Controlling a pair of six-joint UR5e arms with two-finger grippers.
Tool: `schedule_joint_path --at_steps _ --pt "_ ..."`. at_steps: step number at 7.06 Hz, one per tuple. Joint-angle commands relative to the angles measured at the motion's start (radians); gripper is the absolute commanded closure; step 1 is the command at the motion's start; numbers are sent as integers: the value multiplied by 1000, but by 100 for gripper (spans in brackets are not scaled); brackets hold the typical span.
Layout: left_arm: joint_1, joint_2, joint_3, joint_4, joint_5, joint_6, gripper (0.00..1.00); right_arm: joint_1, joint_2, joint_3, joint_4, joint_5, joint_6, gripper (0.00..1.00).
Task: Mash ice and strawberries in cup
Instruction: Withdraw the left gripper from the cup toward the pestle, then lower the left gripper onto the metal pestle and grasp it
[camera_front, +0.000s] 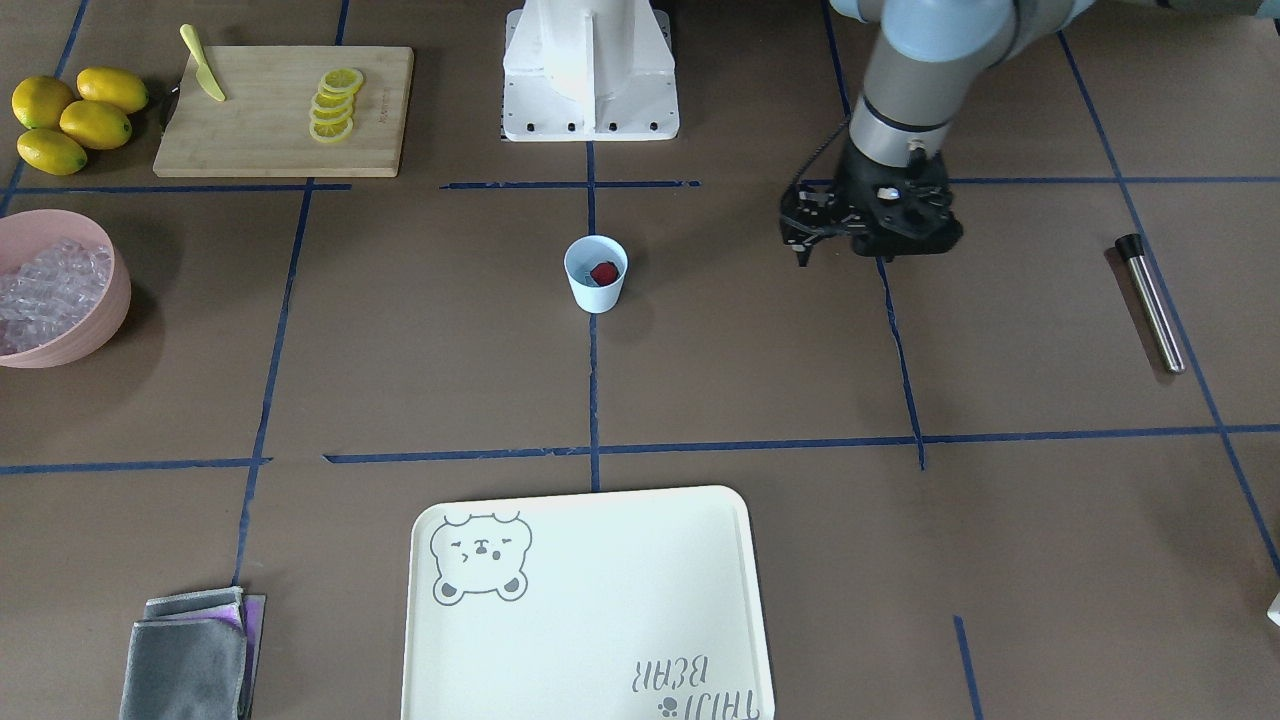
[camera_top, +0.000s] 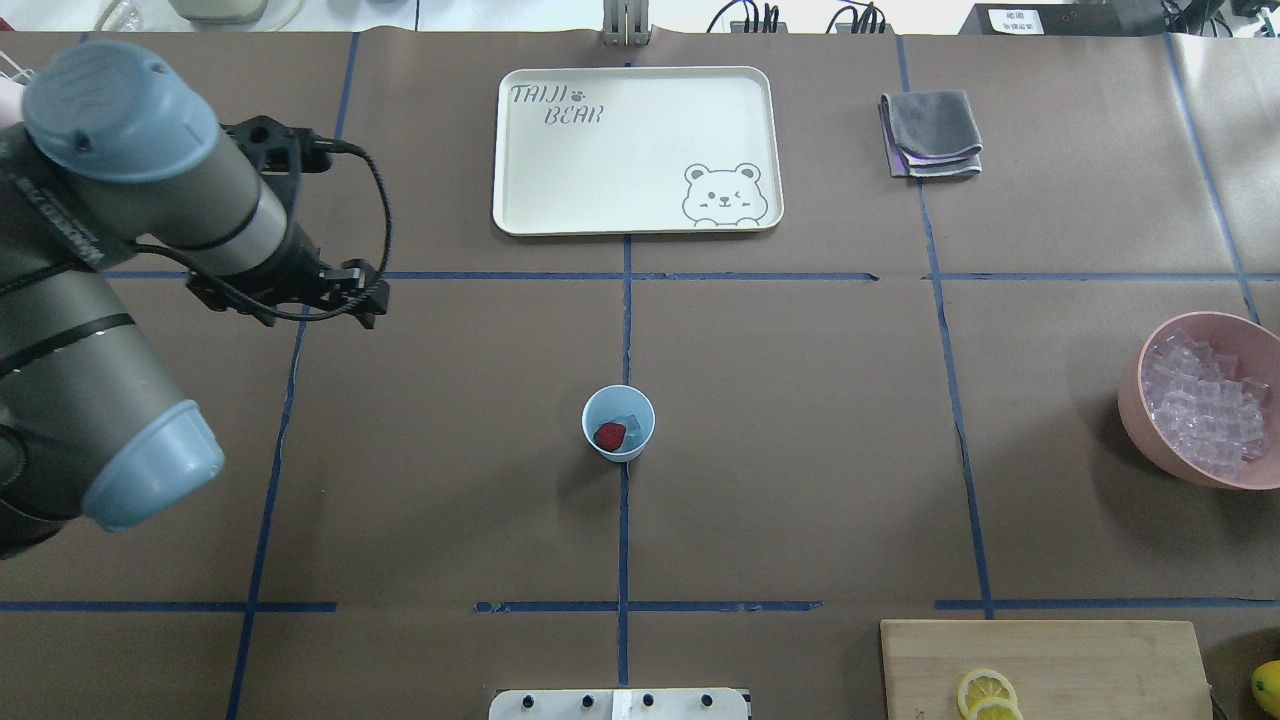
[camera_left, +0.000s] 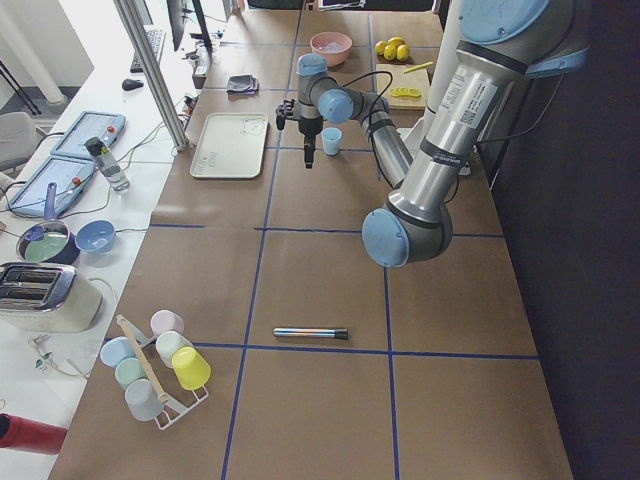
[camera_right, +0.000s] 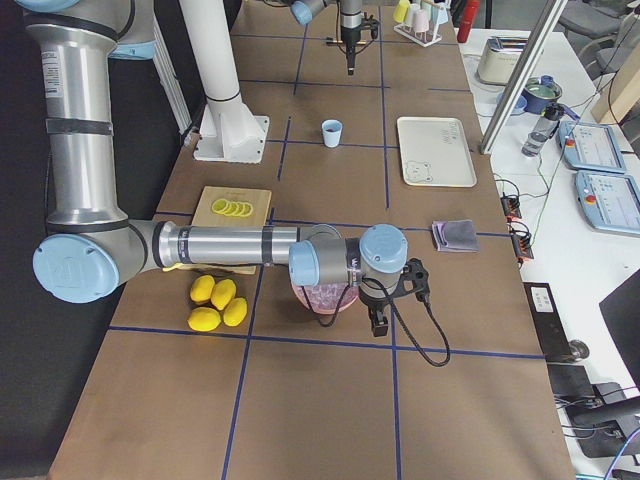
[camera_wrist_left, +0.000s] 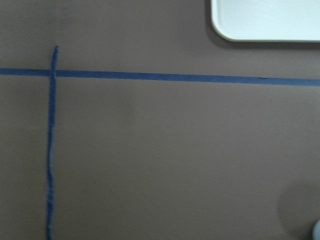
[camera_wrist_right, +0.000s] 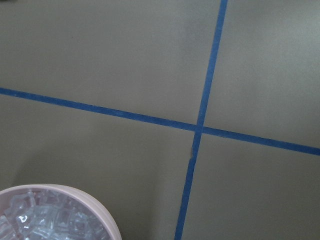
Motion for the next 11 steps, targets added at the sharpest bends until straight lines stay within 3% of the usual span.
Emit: schedule_joint_path --at_steps 1,3,4,7,10,11 --pt "-209 190 4 -10 -83 356 0 17 -2 -1 0 5 38 1" --pt "-318 337 12 -47 -120 461 0 17 -2 -3 -3 8 42 1" --pt "-326 400 47 -167 -126 474 0 17 -2 -3 -3 8 46 1" --pt "-365 433 367 -590 -184 459 0 17 -5 -3 -3 8 48 1" --pt "-361 439 591 -917 -180 268 0 17 -5 -3 0 8 48 1" --pt "-358 436 619 -955 -178 234 0 17 -2 -3 0 8 48 1"
